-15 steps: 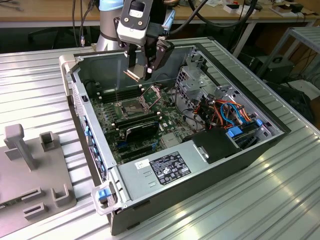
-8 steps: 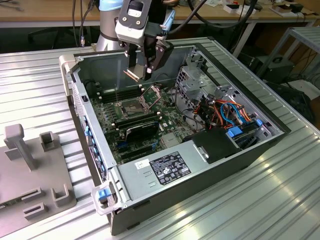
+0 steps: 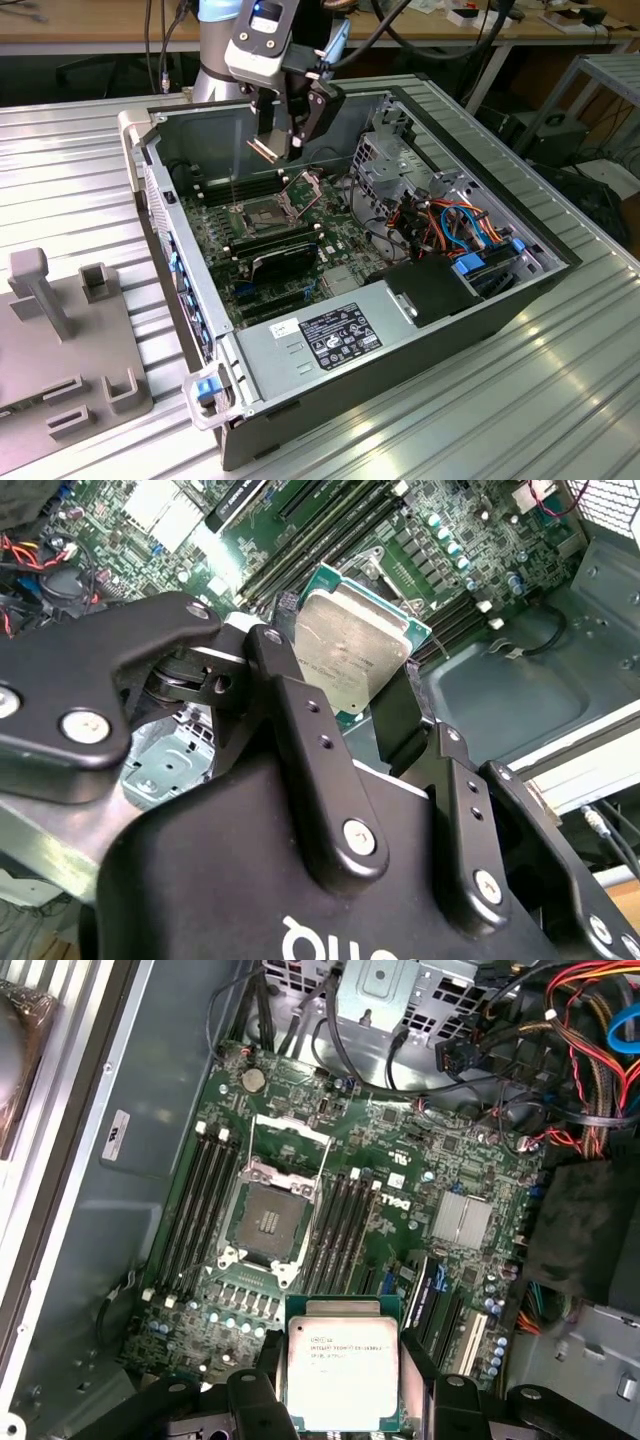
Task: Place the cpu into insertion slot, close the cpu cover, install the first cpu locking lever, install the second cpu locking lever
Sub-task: 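Place the cpu into insertion slot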
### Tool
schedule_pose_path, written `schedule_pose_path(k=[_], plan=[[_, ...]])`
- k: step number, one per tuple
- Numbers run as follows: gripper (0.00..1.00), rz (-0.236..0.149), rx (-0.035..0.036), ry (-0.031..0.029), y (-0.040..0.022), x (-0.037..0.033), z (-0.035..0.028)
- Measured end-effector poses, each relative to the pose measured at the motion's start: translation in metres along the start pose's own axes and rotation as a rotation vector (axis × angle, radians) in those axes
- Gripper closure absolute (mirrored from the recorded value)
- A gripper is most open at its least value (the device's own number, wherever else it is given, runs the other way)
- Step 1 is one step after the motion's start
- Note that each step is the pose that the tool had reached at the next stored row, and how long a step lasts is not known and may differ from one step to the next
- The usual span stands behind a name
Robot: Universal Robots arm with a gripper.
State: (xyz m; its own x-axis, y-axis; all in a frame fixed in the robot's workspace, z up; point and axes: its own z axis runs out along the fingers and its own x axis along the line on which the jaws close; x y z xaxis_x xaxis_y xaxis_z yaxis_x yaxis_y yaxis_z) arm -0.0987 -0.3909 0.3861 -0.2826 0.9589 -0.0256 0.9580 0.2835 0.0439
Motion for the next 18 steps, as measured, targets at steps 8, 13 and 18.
schedule_pose_path(k=[8,13,18], plan=[[0.45,0.026,0.0007,-0.0013,0.0001,0.0004,0.0001],[0.45,0.026,0.0007,-0.0013,0.0001,0.0004,0.0001],[0.45,0.026,0.0007,-0.0012,0.0001,0.0004,0.0001]])
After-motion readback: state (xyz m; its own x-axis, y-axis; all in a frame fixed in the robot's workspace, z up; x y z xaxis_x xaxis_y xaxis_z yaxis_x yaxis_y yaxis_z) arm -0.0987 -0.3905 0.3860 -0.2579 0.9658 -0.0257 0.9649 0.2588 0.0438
